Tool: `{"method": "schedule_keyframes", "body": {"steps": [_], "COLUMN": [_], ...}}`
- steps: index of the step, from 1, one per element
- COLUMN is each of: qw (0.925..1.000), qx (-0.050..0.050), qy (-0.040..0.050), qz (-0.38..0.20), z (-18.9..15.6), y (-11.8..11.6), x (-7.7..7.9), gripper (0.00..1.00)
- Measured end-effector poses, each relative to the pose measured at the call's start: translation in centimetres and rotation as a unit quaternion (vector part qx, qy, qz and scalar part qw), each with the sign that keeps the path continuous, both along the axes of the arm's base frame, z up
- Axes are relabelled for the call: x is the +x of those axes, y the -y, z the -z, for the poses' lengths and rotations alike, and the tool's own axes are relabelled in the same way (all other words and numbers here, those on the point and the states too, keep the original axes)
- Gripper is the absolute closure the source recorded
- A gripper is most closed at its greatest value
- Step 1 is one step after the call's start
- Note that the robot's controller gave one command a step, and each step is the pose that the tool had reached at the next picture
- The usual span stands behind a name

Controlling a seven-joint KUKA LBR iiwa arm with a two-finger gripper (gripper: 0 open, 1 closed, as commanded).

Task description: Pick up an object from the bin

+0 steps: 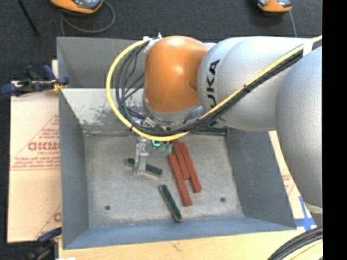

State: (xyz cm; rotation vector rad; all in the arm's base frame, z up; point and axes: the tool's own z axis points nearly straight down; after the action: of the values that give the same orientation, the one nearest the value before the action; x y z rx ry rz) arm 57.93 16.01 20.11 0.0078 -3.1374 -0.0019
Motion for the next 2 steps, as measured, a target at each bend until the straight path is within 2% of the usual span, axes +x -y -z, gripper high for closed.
{"method": "schedule_keyframes", "body": {"steps": [1,2], "qw": [0.9936,0.9937], "qx": [-0.001,0.001], "qy": [0.0012,0.0039], "qz": [-0.113,-0.112], "z": [13.41,12.99], "y": [5.7,5.39], "x": [3.66,3.78], "gripper": [0.0,1.0]}}
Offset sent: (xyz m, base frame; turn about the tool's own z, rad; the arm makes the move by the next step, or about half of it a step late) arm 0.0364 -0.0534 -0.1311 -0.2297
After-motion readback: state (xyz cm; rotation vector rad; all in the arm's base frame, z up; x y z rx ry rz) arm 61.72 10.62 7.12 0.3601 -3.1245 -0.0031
